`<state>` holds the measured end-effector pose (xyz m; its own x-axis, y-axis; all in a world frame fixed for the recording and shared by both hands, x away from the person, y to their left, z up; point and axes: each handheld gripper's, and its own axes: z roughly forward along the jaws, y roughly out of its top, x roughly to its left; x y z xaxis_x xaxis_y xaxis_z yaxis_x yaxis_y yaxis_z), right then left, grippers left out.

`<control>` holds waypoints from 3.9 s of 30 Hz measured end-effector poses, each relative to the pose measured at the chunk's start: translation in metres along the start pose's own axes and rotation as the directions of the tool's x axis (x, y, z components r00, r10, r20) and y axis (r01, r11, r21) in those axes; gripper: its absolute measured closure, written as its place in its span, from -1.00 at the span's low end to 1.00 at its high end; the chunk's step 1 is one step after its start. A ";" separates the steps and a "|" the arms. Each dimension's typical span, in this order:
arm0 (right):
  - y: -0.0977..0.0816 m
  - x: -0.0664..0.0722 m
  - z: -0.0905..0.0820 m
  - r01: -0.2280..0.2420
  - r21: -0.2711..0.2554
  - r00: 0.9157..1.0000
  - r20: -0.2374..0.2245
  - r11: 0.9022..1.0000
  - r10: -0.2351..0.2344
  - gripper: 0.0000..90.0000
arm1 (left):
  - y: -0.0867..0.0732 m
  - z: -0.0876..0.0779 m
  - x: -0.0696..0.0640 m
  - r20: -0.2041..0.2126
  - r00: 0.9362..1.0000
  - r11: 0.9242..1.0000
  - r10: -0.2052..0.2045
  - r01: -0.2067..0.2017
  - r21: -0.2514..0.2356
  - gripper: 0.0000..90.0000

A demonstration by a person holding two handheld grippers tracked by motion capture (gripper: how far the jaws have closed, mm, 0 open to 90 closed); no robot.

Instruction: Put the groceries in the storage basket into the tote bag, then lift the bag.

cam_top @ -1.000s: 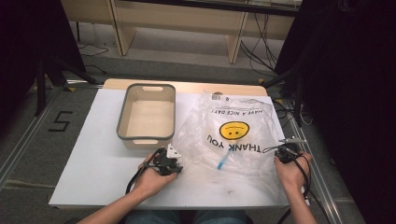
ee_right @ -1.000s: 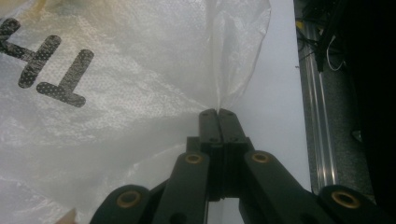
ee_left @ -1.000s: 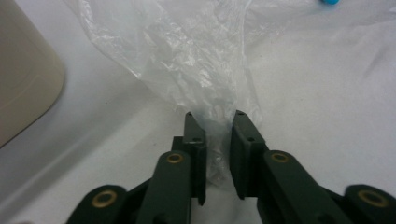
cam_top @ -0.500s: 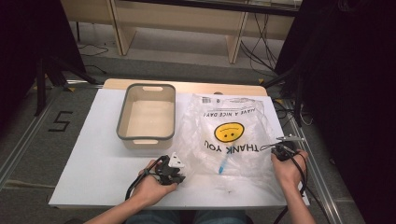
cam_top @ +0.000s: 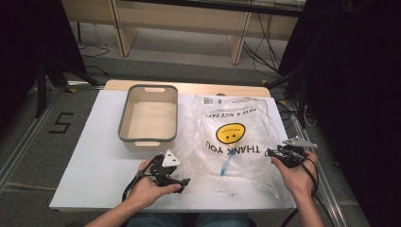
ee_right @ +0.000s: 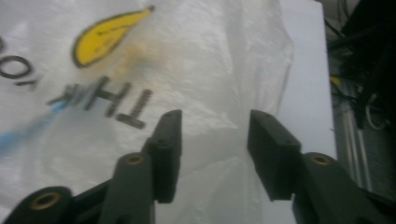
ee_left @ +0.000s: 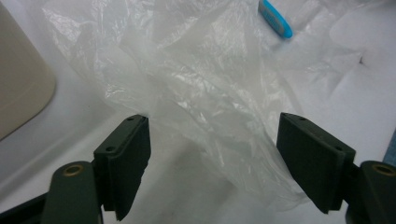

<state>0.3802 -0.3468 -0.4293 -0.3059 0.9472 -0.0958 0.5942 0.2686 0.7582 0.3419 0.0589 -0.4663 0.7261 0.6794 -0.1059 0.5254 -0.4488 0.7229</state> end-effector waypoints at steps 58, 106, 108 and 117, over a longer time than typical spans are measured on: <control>-0.015 0.015 -0.023 -0.042 -0.019 0.990 -0.134 0.999 0.039 -0.16 | 0.000 -0.008 0.009 -0.020 0.999 0.999 -0.032 0.031 -0.039 -0.49; -0.061 0.019 -0.021 0.032 0.381 0.991 -0.135 0.924 0.021 -0.35 | -0.010 0.004 0.006 -0.070 0.998 0.977 0.004 0.011 0.213 0.19; -0.060 0.021 -0.020 0.046 0.389 0.992 -0.130 0.920 0.005 -0.33 | -0.010 0.004 0.006 -0.077 0.997 0.976 -0.004 0.020 0.216 0.27; -0.058 0.019 -0.022 0.062 0.386 0.993 -0.119 0.920 -0.018 0.28 | -0.007 0.004 0.004 -0.084 0.996 0.971 -0.001 0.021 0.240 0.57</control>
<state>0.3237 -0.3483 -0.4610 -0.4024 0.9149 -0.0319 0.8149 0.3739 0.4428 0.3423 0.0626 -0.4744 0.6857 0.7262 -0.0489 0.6316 -0.5603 0.5358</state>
